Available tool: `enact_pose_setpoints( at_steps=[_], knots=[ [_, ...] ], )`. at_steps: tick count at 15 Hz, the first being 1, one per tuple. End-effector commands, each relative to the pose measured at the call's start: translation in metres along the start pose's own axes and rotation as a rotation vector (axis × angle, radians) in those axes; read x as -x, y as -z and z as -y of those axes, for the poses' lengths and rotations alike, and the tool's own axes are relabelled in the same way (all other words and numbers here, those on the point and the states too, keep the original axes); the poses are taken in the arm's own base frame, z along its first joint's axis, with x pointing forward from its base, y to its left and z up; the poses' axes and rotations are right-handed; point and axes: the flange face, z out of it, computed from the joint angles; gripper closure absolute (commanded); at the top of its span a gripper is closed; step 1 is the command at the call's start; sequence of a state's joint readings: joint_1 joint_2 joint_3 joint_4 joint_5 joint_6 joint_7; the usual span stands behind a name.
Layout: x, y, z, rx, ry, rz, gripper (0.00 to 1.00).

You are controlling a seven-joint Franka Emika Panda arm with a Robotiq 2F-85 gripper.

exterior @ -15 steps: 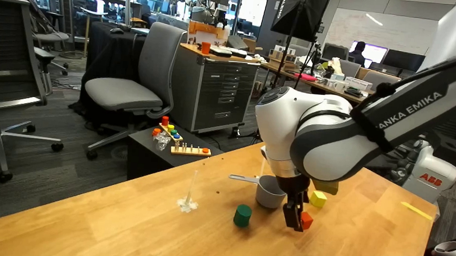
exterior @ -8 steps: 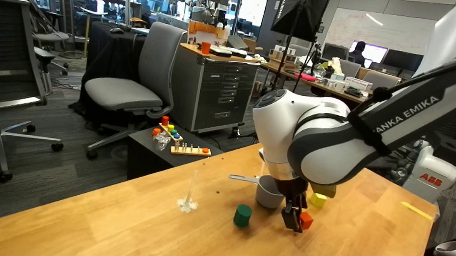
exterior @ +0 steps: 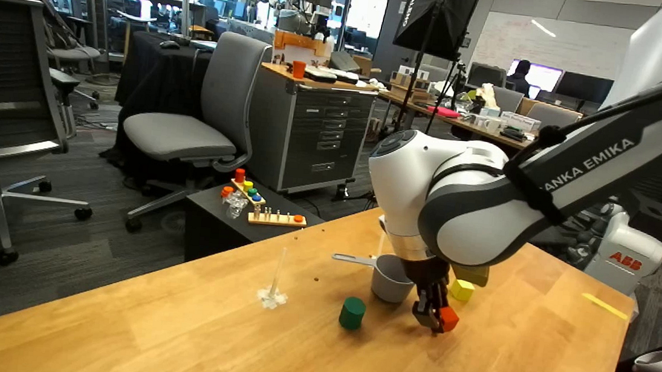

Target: Put the cubes in the mug cup

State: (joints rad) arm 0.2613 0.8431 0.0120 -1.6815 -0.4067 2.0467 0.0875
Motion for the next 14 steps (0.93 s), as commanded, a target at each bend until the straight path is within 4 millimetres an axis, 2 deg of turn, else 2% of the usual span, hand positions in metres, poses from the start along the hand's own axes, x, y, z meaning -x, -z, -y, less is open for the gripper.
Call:
enact_pose_setpoints(
  at_steps=[1,4,7,14],
  knots=[
    [-0.002,-0.001,-0.008,-0.017,-0.032,0.03,0.78],
    [0.001,0.002,-0.015,-0.032,-0.05,0.036,0.78],
    [0.006,0.021,-0.03,-0.058,-0.081,0.001,0.78],
    [0.018,0.096,-0.075,-0.065,-0.157,-0.131,0.78]
  ],
)
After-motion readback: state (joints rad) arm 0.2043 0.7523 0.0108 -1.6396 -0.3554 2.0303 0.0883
